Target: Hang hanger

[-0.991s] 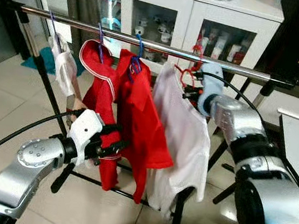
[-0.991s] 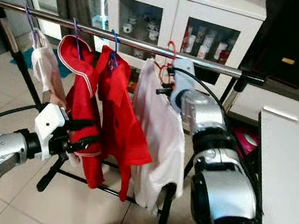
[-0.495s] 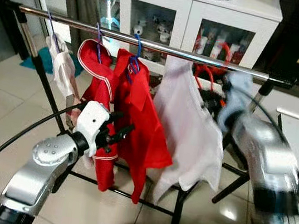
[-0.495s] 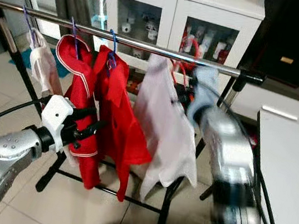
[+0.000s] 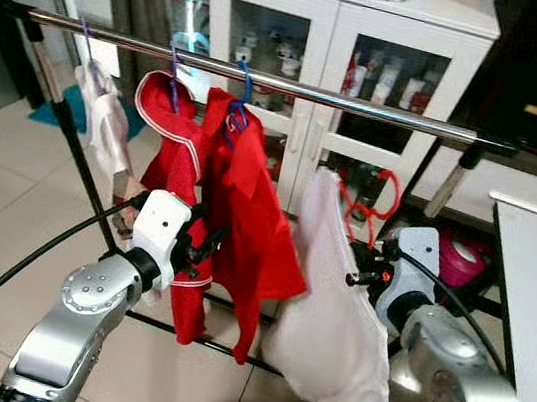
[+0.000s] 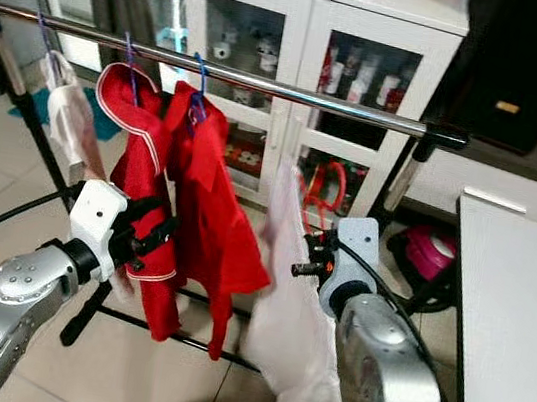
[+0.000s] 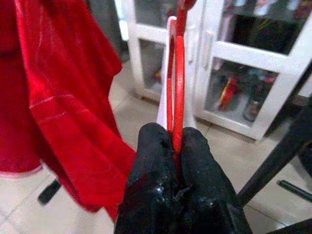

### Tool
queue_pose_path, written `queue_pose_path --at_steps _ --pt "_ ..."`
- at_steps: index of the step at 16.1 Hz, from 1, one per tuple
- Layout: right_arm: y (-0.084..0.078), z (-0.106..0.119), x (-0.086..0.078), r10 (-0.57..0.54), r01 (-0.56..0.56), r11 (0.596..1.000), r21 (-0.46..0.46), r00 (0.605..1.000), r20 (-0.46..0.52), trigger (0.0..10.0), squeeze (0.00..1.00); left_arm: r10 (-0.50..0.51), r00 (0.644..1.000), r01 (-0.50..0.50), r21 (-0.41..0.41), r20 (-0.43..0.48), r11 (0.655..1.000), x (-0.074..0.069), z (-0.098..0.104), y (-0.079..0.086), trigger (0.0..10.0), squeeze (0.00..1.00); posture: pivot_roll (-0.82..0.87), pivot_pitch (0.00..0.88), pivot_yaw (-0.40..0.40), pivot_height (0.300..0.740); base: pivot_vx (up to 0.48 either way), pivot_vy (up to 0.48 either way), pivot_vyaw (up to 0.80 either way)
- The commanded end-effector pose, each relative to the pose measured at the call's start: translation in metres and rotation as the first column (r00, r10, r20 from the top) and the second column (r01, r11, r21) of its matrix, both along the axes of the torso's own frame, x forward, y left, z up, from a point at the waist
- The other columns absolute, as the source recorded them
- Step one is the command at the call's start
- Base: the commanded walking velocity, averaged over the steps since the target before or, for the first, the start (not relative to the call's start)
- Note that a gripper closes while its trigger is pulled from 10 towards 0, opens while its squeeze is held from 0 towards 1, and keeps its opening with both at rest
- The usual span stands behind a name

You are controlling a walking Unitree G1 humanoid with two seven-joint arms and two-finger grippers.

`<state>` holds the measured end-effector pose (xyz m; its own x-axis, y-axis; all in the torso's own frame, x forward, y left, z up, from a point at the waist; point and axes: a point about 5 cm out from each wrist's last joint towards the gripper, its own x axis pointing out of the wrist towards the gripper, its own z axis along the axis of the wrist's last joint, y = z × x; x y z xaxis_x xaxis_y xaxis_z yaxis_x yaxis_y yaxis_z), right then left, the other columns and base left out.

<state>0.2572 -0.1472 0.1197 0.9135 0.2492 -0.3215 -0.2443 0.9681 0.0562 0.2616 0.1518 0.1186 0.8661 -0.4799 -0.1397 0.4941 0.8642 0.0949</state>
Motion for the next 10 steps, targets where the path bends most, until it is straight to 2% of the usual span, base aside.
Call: queue_pose_path --at_steps 1,3,7,10 --pt "-0.002 0.008 -0.001 -0.012 0.014 0.999 -0.031 0.998 0.069 10.0 0.0 0.019 1.0 -0.019 -0.001 -0.004 1.0 -0.001 0.001 0.003 10.0 0.0 -0.12 0.0 0.02 0.74 0.0 0.0 0.0" --pt "-0.005 0.006 -0.006 -0.06 0.06 0.998 0.005 0.997 0.056 10.0 0.0 0.014 1.0 -0.014 -0.014 0.0 1.0 -0.001 0.0 -0.001 10.0 0.0 -0.11 0.0 0.013 0.74 0.0 0.0 -0.24" --pt "-0.006 -0.001 -0.011 -0.099 0.098 0.995 0.036 0.995 0.025 10.0 0.0 0.036 0.999 -0.036 -0.045 0.001 0.998 -0.005 0.004 0.0 10.0 0.0 -0.08 0.0 -0.015 0.74 0.0 0.0 -0.8" --pt "-0.005 -0.001 -0.009 -0.098 0.097 0.995 0.035 0.995 0.025 10.0 0.0 0.048 0.999 -0.048 -0.04 0.008 0.998 -0.005 0.004 0.004 10.0 0.0 -0.08 0.0 -0.028 0.74 0.0 0.302 -0.8"
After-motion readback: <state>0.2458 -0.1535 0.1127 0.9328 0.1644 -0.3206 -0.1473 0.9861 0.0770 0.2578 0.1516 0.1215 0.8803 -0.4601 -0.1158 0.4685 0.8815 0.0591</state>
